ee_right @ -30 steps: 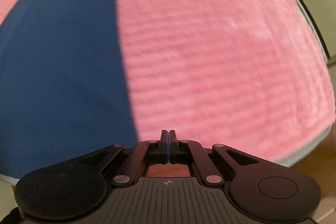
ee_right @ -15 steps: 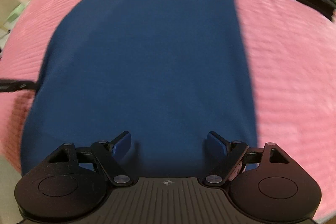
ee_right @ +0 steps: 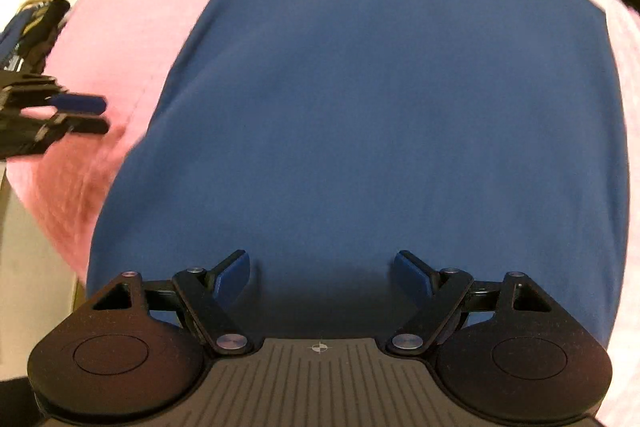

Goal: Fold clothes

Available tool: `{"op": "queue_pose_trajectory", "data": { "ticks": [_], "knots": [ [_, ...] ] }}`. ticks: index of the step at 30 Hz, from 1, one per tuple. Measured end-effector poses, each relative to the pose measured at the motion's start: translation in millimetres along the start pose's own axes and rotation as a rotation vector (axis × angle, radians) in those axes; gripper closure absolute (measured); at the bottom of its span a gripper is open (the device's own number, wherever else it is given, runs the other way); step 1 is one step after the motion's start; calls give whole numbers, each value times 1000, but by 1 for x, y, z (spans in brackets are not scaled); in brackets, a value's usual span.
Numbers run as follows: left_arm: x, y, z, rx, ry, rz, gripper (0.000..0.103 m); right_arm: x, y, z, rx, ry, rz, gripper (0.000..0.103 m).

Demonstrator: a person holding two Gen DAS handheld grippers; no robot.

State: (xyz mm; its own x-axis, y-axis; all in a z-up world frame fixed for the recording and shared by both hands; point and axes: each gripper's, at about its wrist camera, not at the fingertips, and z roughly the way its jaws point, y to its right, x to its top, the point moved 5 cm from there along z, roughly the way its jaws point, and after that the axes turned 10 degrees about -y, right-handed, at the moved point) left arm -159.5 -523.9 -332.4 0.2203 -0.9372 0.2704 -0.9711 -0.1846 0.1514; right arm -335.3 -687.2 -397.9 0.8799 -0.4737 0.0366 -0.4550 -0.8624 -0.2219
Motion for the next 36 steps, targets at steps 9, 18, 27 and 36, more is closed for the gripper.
{"op": "queue_pose_trajectory", "data": {
  "ticks": [9,18,27,36],
  "knots": [
    [-37,122,10,-2,5,365,72,-82,47,-7,-8,71,386,21],
    [-35,179,33,23,-23,436,66,-134,118,-1,120,268,789,21],
    [-11,217,46,29,-56,560,66,-125,136,7,292,432,900,21],
    [-31,256,62,48,-85,802,64,-161,183,-35,435,522,1077,21]
  ]
}}
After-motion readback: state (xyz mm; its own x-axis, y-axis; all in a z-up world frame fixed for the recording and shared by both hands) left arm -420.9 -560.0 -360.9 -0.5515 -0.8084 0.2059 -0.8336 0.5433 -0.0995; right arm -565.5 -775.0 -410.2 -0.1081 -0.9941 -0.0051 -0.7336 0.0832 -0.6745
